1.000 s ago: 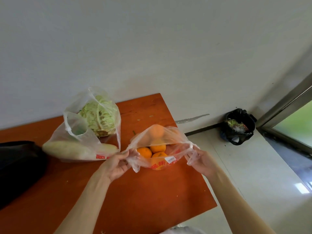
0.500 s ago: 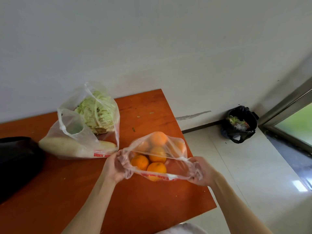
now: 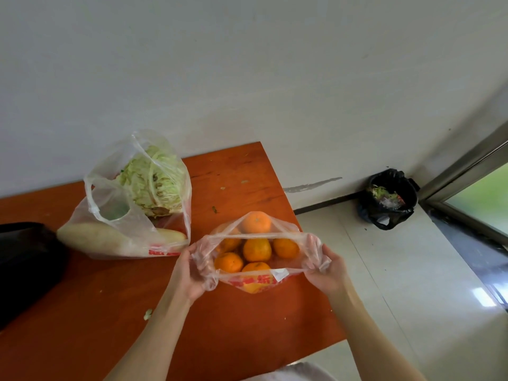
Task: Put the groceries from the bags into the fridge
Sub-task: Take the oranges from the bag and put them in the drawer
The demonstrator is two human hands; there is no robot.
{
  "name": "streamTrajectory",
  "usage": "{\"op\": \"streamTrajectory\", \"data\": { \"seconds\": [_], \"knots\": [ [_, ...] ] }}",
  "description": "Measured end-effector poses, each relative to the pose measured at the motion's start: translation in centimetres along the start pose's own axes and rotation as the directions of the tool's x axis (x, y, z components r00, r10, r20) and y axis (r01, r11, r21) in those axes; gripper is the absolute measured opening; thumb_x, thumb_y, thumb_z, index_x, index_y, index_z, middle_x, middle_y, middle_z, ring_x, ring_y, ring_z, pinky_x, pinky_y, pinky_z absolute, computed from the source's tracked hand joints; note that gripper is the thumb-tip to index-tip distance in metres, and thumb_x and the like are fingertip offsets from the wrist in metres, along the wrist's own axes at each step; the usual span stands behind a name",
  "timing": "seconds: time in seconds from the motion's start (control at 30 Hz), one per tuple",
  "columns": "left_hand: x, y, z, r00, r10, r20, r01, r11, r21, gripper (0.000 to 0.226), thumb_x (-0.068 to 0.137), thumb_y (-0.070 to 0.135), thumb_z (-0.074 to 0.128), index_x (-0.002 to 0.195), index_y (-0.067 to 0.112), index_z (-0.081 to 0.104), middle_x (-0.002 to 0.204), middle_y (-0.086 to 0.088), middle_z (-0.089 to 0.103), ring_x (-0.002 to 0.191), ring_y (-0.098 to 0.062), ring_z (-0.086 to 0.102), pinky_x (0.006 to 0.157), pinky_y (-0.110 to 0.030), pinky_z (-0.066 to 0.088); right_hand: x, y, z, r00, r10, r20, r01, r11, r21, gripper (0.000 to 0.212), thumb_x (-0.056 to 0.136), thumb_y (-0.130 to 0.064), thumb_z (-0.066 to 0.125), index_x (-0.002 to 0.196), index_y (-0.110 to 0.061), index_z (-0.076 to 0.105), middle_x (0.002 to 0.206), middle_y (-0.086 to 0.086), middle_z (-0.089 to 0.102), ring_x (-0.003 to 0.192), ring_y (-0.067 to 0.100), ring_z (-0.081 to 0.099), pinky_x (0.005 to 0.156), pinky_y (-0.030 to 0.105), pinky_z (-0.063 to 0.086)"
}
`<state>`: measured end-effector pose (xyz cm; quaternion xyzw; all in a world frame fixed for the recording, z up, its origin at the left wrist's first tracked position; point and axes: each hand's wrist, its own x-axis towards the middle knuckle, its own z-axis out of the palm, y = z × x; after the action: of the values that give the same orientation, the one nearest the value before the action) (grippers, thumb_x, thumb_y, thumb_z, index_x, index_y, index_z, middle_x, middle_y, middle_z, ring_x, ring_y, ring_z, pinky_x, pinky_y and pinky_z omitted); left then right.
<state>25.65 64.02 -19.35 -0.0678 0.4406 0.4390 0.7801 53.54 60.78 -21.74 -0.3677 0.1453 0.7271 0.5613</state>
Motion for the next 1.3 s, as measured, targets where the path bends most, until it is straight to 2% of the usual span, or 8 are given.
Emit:
{"op": "streamTrajectory", "data": {
  "seconds": [0.23, 0.37, 0.53, 0.7, 0.8, 0.9, 1.03, 1.3],
  "knots": [
    [-0.6, -0.1, 1.2, 0.996, 0.061, 0.058, -0.073, 0.970, 0.232, 0.028, 0.095, 0.035, 0.044, 0.111, 0.022, 0.063, 0.061, 0.003, 0.061, 0.037, -0.008, 0.049, 0.034, -0.018, 0.040, -0.2, 0.5, 0.2, 0.966, -0.061, 0.253, 0.107, 0.979, -0.173, 0.043, 0.098, -0.035, 0.035, 0.104, -0.009, 0.068, 0.074, 0.007, 0.066, 0.043, 0.011, 0.055, 0.036, 0.020, 0.045],
    [-1.5, 0.3, 2.4, 0.975, 0.089, 0.206, -0.188, 0.824, 0.534, 0.046, 0.079, 0.037, 0.064, 0.123, 0.029, 0.054, 0.080, 0.013, 0.066, 0.066, -0.018, 0.067, 0.064, -0.028, 0.056, 0.2, -0.3, 1.8, 0.880, 0.020, 0.475, 0.284, 0.778, -0.560, 0.068, 0.091, -0.053, 0.029, 0.137, -0.004, 0.039, 0.129, 0.022, 0.054, 0.107, 0.034, 0.059, 0.082, 0.040, 0.055],
    [-0.7, 0.4, 2.4, 0.955, 0.212, 0.206, -0.294, 0.620, 0.727, 0.043, 0.085, 0.034, 0.060, 0.127, 0.026, 0.053, 0.111, 0.004, 0.067, 0.109, -0.016, 0.059, 0.094, -0.038, 0.048, 1.0, -0.6, 2.7, 0.940, -0.267, 0.212, 0.339, 0.669, -0.662, 0.086, 0.066, -0.057, 0.074, 0.128, -0.006, 0.045, 0.126, 0.023, 0.054, 0.111, 0.038, 0.056, 0.084, 0.045, 0.053],
    [-1.0, 0.8, 3.0, 0.839, 0.511, 0.187, -0.329, 0.202, 0.923, 0.056, 0.088, 0.043, 0.055, 0.135, 0.016, 0.041, 0.108, -0.004, 0.057, 0.096, -0.014, 0.054, 0.070, -0.020, 0.043, 0.4, -0.7, 3.0, 0.702, -0.686, -0.193, 0.117, 0.379, -0.918, 0.039, 0.088, -0.023, 0.063, 0.121, -0.010, 0.048, 0.113, 0.008, 0.056, 0.099, 0.021, 0.055, 0.082, 0.032, 0.048],
    [-1.6, 0.4, 3.5, 0.636, 0.648, 0.420, -0.267, -0.326, 0.907, 0.061, 0.086, 0.035, 0.062, 0.138, 0.016, 0.037, 0.130, -0.009, 0.047, 0.119, -0.022, 0.044, 0.091, -0.035, 0.044, -1.0, 0.1, 3.5, 0.463, -0.869, 0.177, 0.125, -0.134, -0.983, 0.025, 0.088, -0.022, 0.061, 0.109, -0.009, 0.056, 0.109, 0.007, 0.057, 0.103, 0.023, 0.053, 0.090, 0.038, 0.045],
    [-1.9, -1.5, 4.0, 0.448, 0.539, 0.714, -0.194, -0.720, 0.666, 0.036, 0.083, 0.020, 0.065, 0.118, 0.017, 0.055, 0.119, -0.007, 0.055, 0.118, -0.029, 0.047, 0.095, -0.049, 0.043, -1.5, 1.9, 4.2, 0.340, -0.634, 0.694, 0.355, -0.597, -0.719, 0.013, 0.088, -0.013, 0.056, 0.093, -0.004, 0.064, 0.096, 0.011, 0.063, 0.091, 0.024, 0.057, 0.081, 0.033, 0.047],
    [-0.5, -3.9, 5.0, 0.610, 0.276, 0.743, -0.368, -0.732, 0.573, 0.027, 0.090, 0.024, 0.055, 0.116, 0.017, 0.060, 0.115, 0.000, 0.057, 0.112, -0.018, 0.049, 0.098, -0.033, 0.042, -0.1, 4.0, 4.9, 0.539, -0.218, 0.814, 0.493, -0.702, -0.514, 0.045, 0.096, -0.041, 0.033, 0.106, -0.010, 0.064, 0.109, 0.008, 0.067, 0.104, 0.024, 0.062, 0.092, 0.041, 0.051],
    [3.0, -6.2, 5.9, 0.821, 0.286, 0.494, -0.164, -0.712, 0.683, 0.044, 0.093, 0.043, 0.046, 0.130, 0.019, 0.040, 0.126, -0.007, 0.048, 0.113, -0.022, 0.050, 0.087, -0.030, 0.045, 2.3, 1.8, 3.7, 0.874, -0.147, 0.463, 0.116, -0.863, -0.493, 0.069, 0.088, -0.042, 0.055, 0.146, -0.029, 0.019, 0.153, 0.002, 0.023, 0.141, 0.027, 0.022, 0.113, 0.042, 0.023]
  ]
}}
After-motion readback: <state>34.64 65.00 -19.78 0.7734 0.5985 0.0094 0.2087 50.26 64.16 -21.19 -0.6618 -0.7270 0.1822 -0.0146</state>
